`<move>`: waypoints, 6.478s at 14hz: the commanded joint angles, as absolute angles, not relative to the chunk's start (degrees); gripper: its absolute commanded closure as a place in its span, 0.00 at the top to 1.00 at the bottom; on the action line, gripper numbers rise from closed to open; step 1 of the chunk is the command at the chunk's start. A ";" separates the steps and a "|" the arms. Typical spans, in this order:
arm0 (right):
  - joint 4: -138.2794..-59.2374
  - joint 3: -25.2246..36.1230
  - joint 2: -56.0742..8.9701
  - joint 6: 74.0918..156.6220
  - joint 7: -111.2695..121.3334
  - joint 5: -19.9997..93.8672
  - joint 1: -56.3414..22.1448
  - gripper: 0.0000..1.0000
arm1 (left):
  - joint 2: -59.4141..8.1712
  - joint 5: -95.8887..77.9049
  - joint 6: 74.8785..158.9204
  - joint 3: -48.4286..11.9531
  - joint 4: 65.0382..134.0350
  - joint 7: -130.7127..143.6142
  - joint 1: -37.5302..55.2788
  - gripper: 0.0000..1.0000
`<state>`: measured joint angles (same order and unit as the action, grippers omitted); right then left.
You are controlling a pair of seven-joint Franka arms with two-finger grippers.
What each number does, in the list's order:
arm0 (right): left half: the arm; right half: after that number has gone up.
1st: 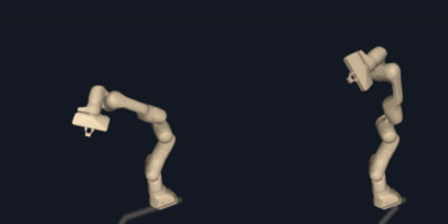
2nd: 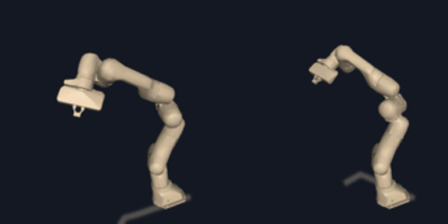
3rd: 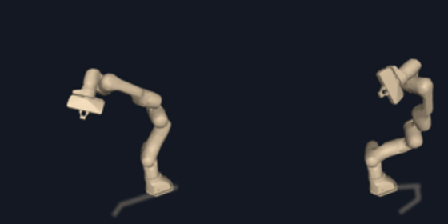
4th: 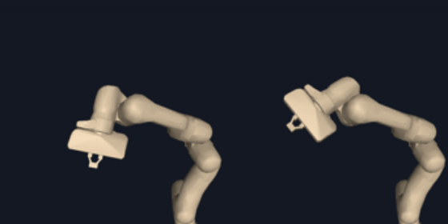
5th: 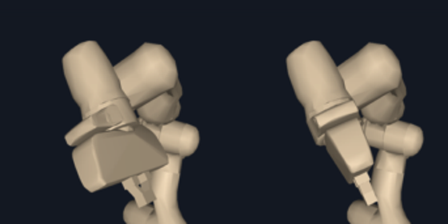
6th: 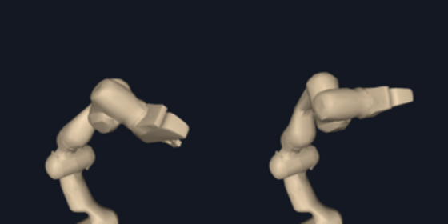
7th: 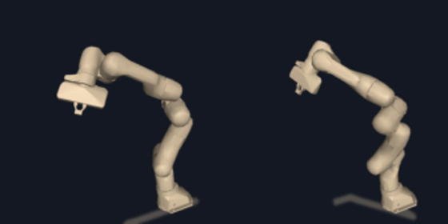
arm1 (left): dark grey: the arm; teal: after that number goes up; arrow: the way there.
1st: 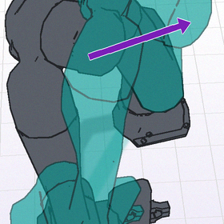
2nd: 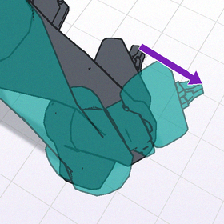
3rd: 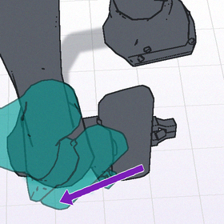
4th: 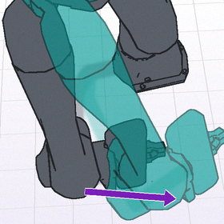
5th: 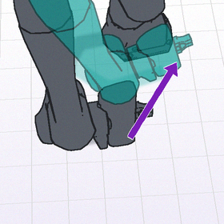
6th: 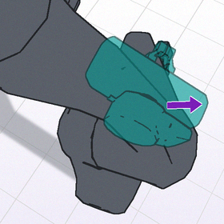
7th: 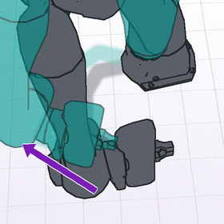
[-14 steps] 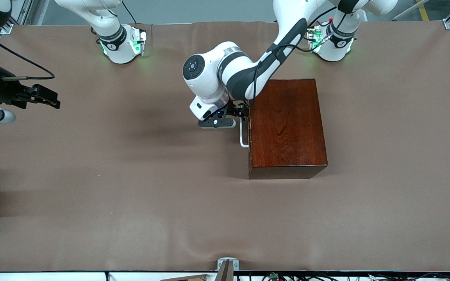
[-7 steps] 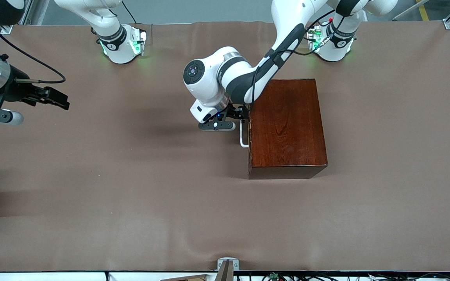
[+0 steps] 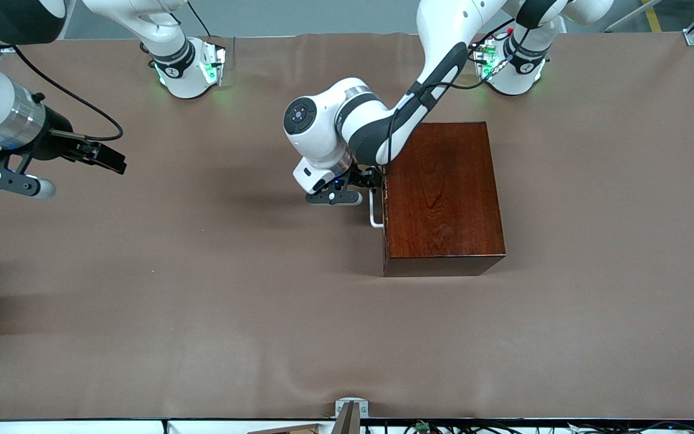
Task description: Open drawer, take yellow block, close drawer
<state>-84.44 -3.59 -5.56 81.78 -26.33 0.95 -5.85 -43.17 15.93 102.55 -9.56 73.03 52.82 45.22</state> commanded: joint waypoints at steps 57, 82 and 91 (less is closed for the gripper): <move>-74.36 -3.08 -26.10 101.34 -112.31 10.11 -28.03 1.00 | 4.99 3.87 99.25 -7.74 99.58 14.53 12.77 1.00; -75.06 -2.99 -40.16 114.34 -129.02 2.29 -44.30 1.00 | -4.13 -1.14 94.92 -7.38 89.30 0.09 -1.93 1.00; -74.88 -2.90 -41.66 117.60 -130.87 1.76 -44.66 0.00 | -4.04 -1.23 94.92 -7.47 89.21 -0.09 -1.85 1.00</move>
<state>-76.06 -2.68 -41.31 117.80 -129.96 3.18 -46.16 -3.92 -0.25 95.94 -7.19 90.31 0.03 -1.51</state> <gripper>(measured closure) 0.194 0.000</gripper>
